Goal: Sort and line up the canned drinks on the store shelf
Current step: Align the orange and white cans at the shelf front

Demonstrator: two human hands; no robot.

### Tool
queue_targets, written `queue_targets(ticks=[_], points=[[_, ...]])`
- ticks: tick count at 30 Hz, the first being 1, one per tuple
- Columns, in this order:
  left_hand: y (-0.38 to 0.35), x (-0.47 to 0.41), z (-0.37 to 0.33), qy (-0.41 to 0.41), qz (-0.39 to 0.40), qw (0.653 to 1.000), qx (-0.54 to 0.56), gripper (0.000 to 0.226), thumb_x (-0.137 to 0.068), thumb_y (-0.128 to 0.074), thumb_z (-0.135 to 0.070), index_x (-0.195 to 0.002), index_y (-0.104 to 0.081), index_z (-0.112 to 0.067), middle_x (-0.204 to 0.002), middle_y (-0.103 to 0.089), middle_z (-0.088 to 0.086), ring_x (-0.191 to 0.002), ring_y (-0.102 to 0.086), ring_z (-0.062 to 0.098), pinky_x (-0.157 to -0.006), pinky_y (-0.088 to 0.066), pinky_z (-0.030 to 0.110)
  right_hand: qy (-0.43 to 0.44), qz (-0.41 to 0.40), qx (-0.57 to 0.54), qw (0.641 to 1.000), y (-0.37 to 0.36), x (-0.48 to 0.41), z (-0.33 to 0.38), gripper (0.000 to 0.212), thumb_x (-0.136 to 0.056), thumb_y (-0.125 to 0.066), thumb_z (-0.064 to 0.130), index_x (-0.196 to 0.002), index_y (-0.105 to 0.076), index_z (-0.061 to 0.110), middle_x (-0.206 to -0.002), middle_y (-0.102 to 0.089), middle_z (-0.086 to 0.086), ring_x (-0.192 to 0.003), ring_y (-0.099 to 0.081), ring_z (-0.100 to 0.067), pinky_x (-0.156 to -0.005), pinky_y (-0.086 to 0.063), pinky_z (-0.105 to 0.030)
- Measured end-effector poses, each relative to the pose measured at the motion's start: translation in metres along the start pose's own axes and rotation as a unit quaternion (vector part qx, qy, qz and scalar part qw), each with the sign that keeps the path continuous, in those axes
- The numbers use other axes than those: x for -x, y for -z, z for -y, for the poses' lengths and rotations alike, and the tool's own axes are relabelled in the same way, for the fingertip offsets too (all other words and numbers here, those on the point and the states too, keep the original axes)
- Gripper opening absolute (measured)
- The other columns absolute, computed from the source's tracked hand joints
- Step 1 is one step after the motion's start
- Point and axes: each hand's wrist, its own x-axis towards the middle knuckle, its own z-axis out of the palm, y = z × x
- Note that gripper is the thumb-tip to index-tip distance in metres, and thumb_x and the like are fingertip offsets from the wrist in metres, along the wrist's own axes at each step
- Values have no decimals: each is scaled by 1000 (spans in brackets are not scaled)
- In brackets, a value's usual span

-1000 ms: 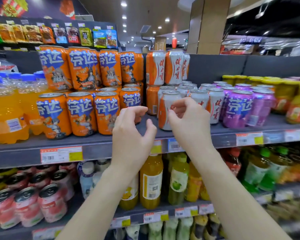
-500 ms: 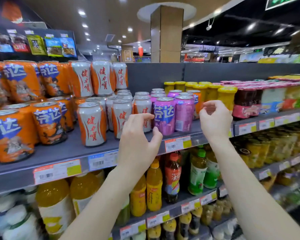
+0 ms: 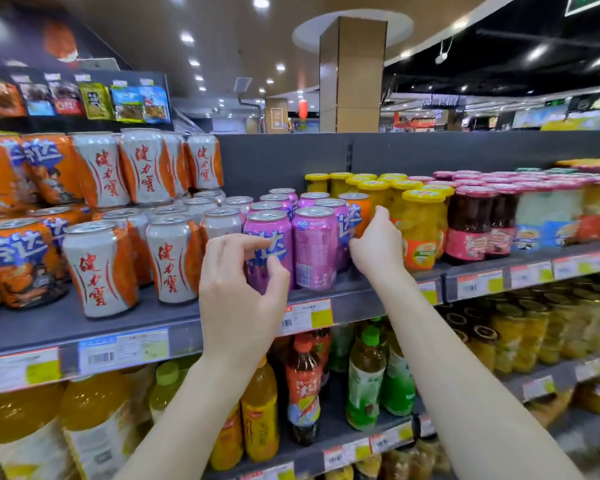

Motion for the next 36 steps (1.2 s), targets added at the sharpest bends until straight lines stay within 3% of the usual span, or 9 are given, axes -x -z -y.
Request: queue_targets(ticks=[5,10,15,21,24,26,29,32,36], points=[[-3,3,-5,-1,-16,1000,5,14,-90,-68,-6,-104,-66,-10,-101,-60,2,-95,-60,17,-86,-43,13,-26,24,-13,999,1,-13,1,56,-88,-77,18,-134,-46,8,-137,-56,-15,-124,-57,-34,-92,-52,-41],[-5,6,-8,7,-17,1000,14,17,-91,-69,-3,-104,-65,-13,-101,-61,2,-94,-60,15,-84,-42,11,-24,31,-13,999,0,-13,-1,54,-94,-72,22,-139,-45,9,-141,-55,-14,-131,-53,-32,-99,-50,-41],[-3,10,-4,15,-10,1000,22,13,-92,-63,-13,-105,-65,-14,-102,-61,0,-96,-61,12,-82,-45,12,-26,6,-56,998,-2,-8,-4,50,-96,-70,23,-139,-47,10,-139,-58,-12,-125,-58,-31,-91,-54,-40],[3,11,0,22,-10,999,29,15,-92,-62,-16,-107,-63,-16,-105,-60,-3,-101,-61,9,-81,-47,11,-4,-80,-152,985,3,-10,8,57,-99,-65,34,-146,-45,9,-141,-58,-11,-126,-57,-22,-81,-49,-24],[7,10,3,23,-12,999,31,14,-92,-62,-15,-106,-63,-18,-103,-61,-3,-101,-61,8,-82,-47,12,-14,-97,-196,976,6,-13,17,63,-95,-69,40,-147,-47,11,-140,-59,-8,-116,-57,-12,-58,-42,1],[9,10,3,23,-13,999,32,14,-92,-61,-14,-105,-63,-18,-103,-61,-3,-100,-61,9,-82,-47,13,-33,-97,-201,974,5,-18,21,64,-94,-71,42,-145,-48,10,-138,-60,-6,-110,-56,-9,-48,-38,-1],[12,9,4,29,-10,999,41,13,-92,-61,-16,-105,-62,-20,-103,-61,-3,-100,-62,9,-80,-48,12,-95,-80,-222,967,0,-24,23,61,-89,-75,47,-131,-57,6,-123,-67,-3,-105,-65,-15,-70,-52,-20],[15,9,7,37,-6,998,47,13,-92,-60,-17,-105,-64,-16,-102,-61,-3,-100,-62,12,-80,-48,12,-131,-56,-269,953,-8,-33,22,50,-84,-80,47,-103,-59,6,-105,-72,0,-90,-70,-14,-77,-62,-34],[19,9,9,41,-3,998,52,14,-91,-60,-15,-104,-64,-18,-101,-62,-4,-98,-62,10,-80,-47,12,-157,-52,-289,943,-10,-33,28,55,-80,-84,45,-117,-60,12,-118,-71,-5,-96,-68,-16,-76,-61,-35]])
